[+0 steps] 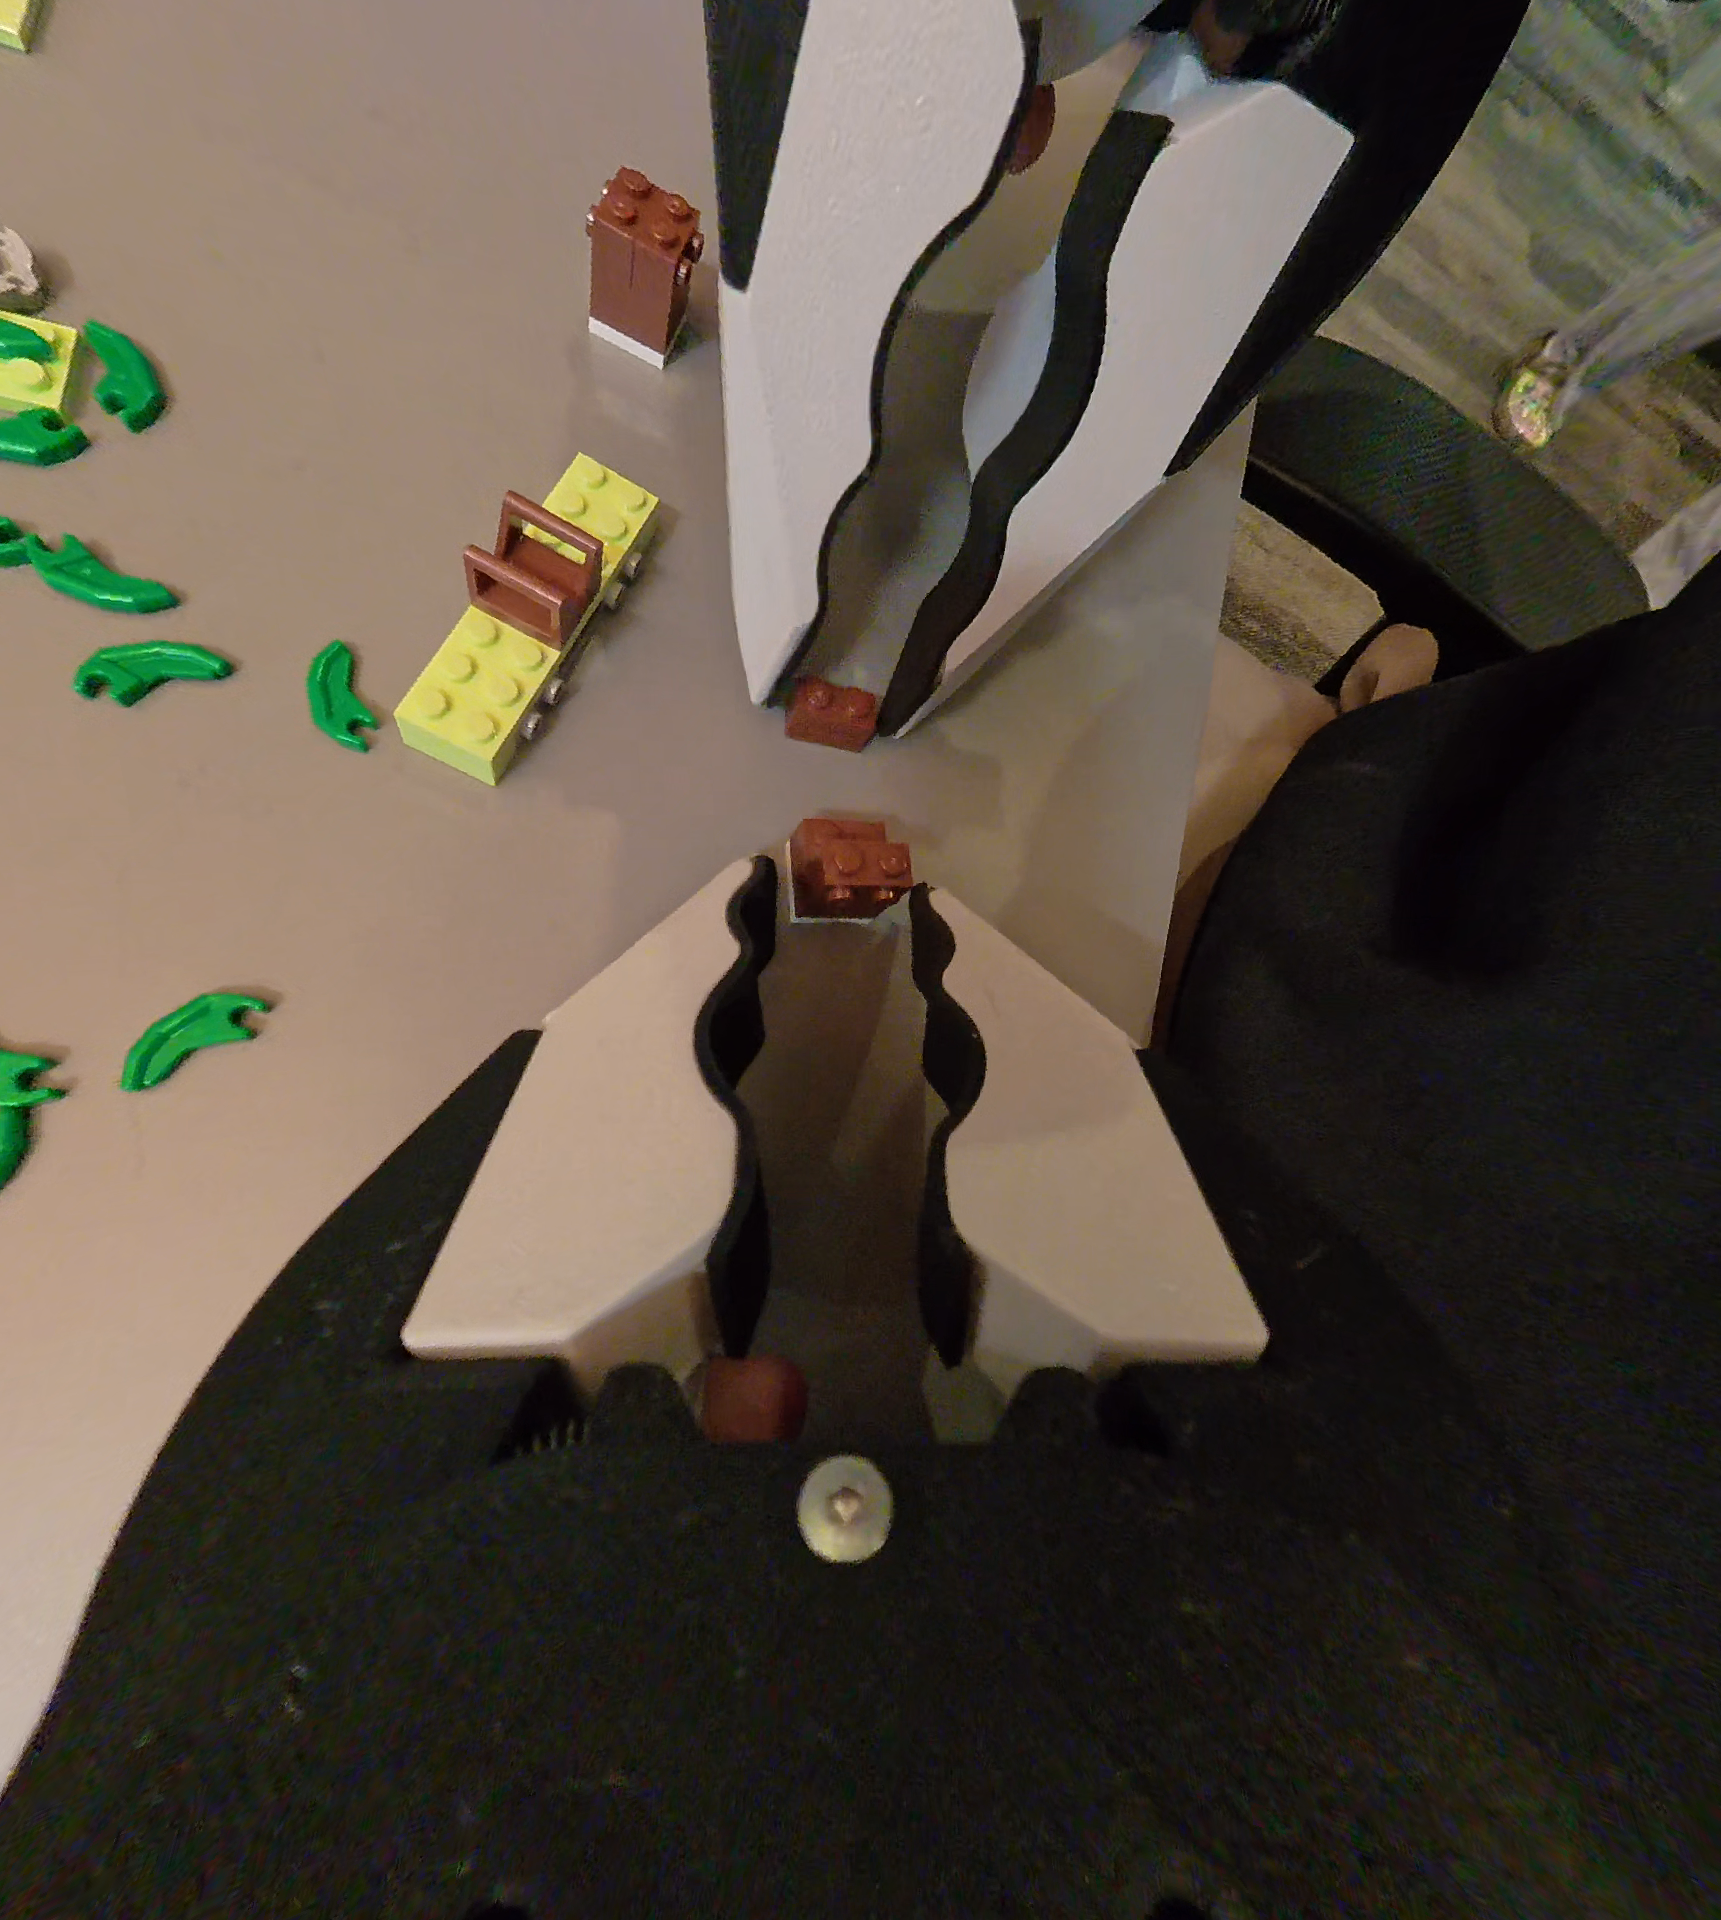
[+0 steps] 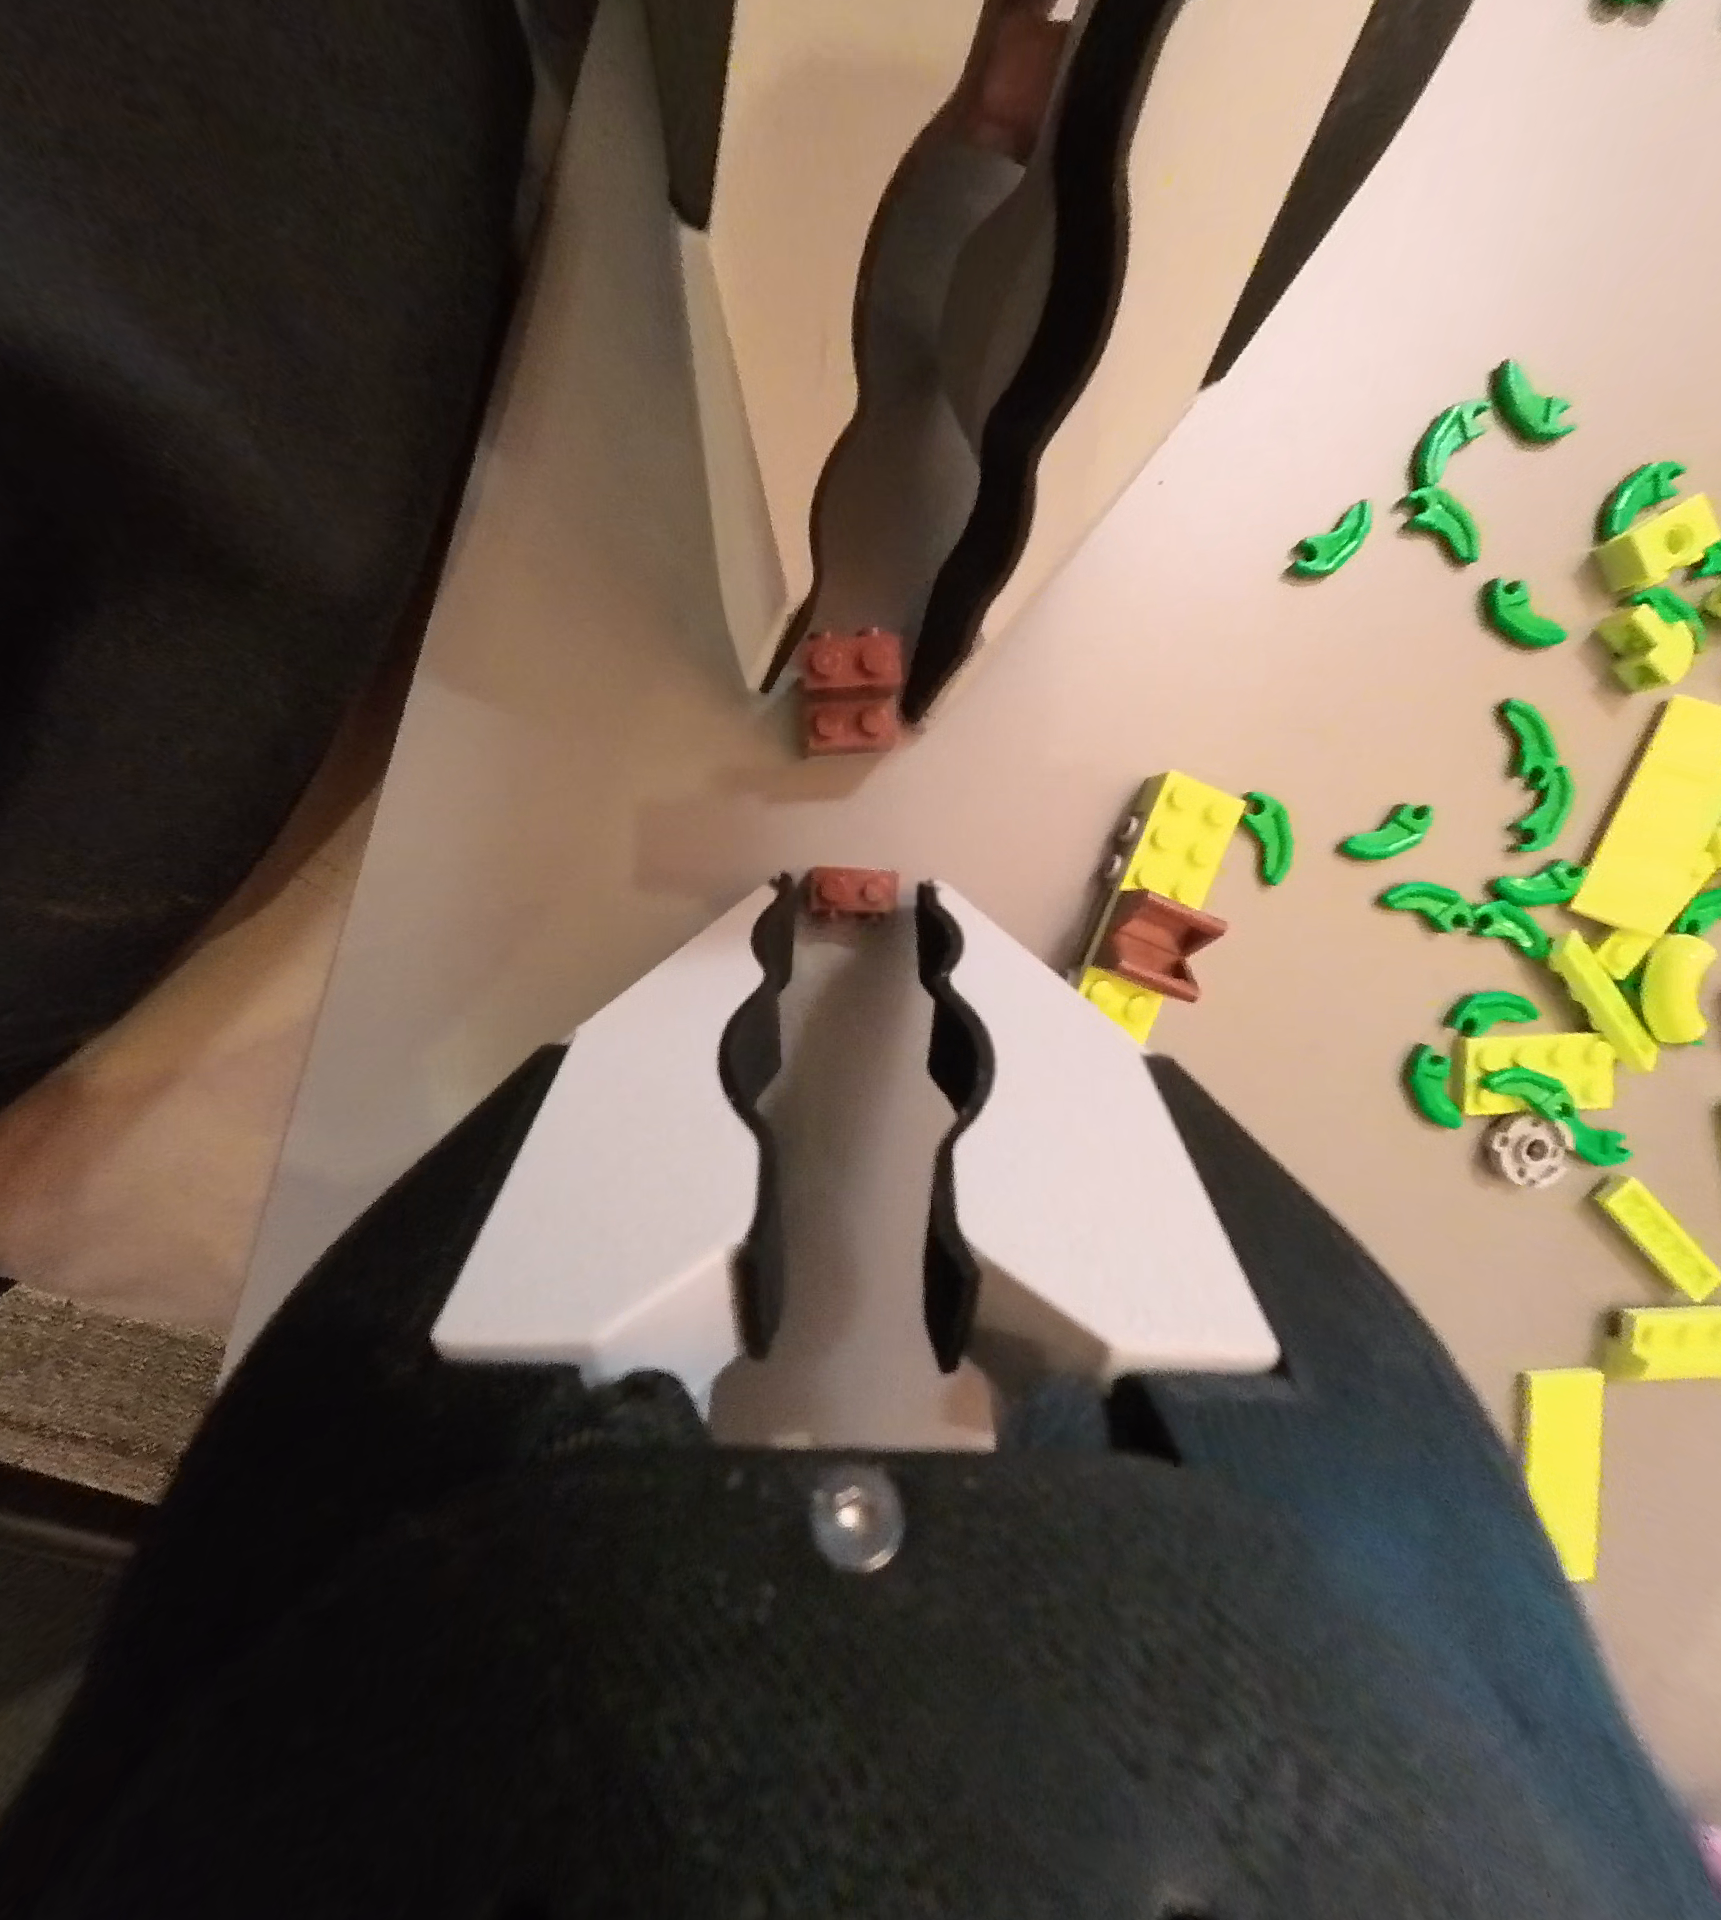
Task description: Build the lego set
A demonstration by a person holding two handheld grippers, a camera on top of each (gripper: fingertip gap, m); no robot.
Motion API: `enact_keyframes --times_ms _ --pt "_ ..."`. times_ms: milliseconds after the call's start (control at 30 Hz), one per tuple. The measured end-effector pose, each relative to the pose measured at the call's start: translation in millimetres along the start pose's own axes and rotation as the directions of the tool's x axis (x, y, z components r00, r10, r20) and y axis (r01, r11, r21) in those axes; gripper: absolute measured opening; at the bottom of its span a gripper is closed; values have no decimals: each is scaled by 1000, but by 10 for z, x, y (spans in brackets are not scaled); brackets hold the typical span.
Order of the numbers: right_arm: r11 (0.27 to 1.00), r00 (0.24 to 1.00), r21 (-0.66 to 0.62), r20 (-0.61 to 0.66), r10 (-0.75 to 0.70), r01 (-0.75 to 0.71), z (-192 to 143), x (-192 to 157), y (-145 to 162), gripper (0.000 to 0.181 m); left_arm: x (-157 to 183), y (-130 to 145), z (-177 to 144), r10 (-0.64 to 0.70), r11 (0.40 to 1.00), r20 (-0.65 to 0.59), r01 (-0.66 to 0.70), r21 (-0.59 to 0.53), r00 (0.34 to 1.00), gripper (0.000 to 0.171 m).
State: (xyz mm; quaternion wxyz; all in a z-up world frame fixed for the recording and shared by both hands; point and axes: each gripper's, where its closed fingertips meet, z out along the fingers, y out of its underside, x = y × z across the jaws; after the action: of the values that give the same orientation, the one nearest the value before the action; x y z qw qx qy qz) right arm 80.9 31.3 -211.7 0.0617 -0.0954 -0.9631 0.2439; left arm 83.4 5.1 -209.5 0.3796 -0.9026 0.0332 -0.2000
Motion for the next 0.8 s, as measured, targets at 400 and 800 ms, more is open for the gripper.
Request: enact_keyframes --times_ms 400,800 --pt "997 997 32 -20 69 -68 -94 40 -36 22 11 -3 -2 22 1000 10 -22 2 1000 31" --pt "998 998 19 7 65 -65 -54 16 -36 17 0 -12 -10 22 1000 20 -22 10 1000 37"
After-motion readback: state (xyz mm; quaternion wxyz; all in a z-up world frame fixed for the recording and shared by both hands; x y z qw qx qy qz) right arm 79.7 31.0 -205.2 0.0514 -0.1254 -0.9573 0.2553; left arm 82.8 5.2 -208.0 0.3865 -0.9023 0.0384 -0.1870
